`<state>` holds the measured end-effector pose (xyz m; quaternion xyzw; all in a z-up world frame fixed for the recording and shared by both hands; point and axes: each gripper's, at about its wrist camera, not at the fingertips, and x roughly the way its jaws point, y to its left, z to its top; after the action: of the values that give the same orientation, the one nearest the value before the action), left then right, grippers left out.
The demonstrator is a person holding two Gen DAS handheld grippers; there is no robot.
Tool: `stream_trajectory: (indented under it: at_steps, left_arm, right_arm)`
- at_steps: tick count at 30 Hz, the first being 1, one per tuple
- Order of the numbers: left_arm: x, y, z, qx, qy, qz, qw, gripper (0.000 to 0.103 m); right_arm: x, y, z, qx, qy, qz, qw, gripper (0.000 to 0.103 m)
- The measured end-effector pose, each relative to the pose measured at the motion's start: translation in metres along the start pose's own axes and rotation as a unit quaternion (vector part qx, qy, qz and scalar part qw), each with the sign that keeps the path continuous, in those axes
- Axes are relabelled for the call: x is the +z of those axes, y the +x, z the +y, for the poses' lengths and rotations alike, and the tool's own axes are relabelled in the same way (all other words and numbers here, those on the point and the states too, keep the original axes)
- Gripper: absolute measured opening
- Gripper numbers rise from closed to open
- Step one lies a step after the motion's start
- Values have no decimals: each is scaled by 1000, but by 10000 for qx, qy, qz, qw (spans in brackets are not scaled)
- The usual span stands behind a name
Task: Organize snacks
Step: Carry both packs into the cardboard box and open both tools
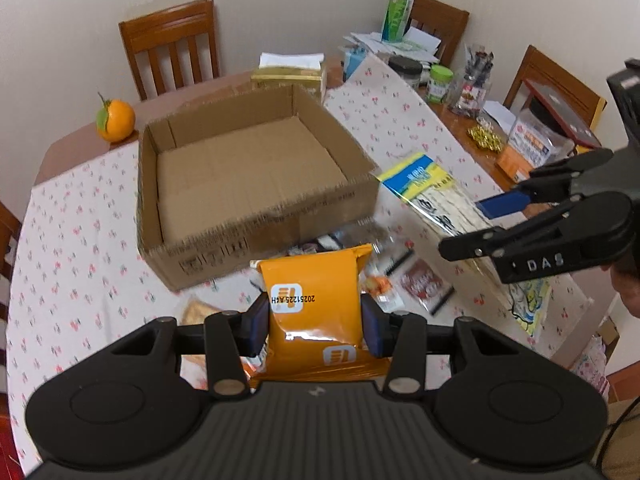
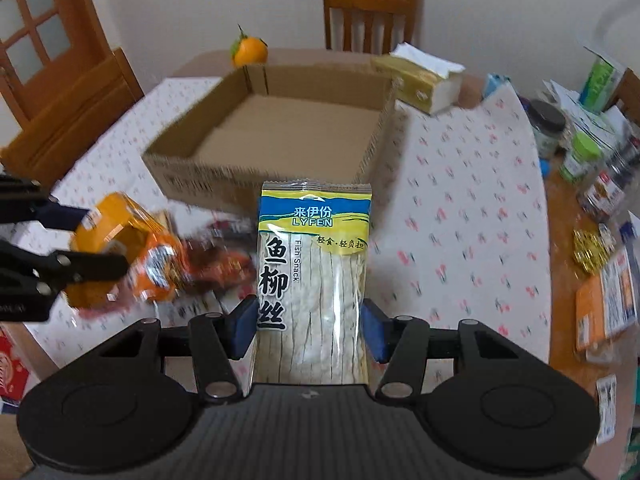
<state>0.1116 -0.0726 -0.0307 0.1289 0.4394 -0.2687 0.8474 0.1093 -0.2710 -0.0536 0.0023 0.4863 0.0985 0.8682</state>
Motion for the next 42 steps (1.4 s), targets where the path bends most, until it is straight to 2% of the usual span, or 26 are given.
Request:
stream_trajectory:
  at_steps: [5,10,13,17,23,27,30,31,35,42]
  left_arm:
    - [22,5,16,207,32,-209,9996,45]
    - [42,14,35,361,-70,-355,9987,45]
    - [50,20,46,493,-129,-420,9978,45]
    - [59,27,61,605,-261,-476,9967,45]
    - [70,37,82,738,-438,-523,9949,45]
    - [76,45,91,787,-533,-510,9942,45]
    - [80,53,97,784,-567,-489,9941,45]
    - [82,56,99,789,-562,-478,9941,45]
    - [88,70,104,802,-547,-432,9943,45]
    - [105,95,109,732,-472,-409,9954,45]
  right_arm:
    - [44,6,-5,251,115,-238,9993,60]
    - [93,28,-10,210,153,-451,9986,60]
    - [119,49,-17,271,320,-472,9980,60]
    - [150,80,-18,118,409,-456,9981,60]
    - [181,125,-18,-11,470,-329,9983,60]
    - [189,146,-17,-119,440,-268,9986,64]
    - [189,150,-16,-269,337,-276,9987,77]
    - [188,149,-16,-254,312,-289,9988,85]
    - [178,133,-17,-260,233,-468,9983,103]
    - [147,98,-8,-336,-86,-742,9966,103]
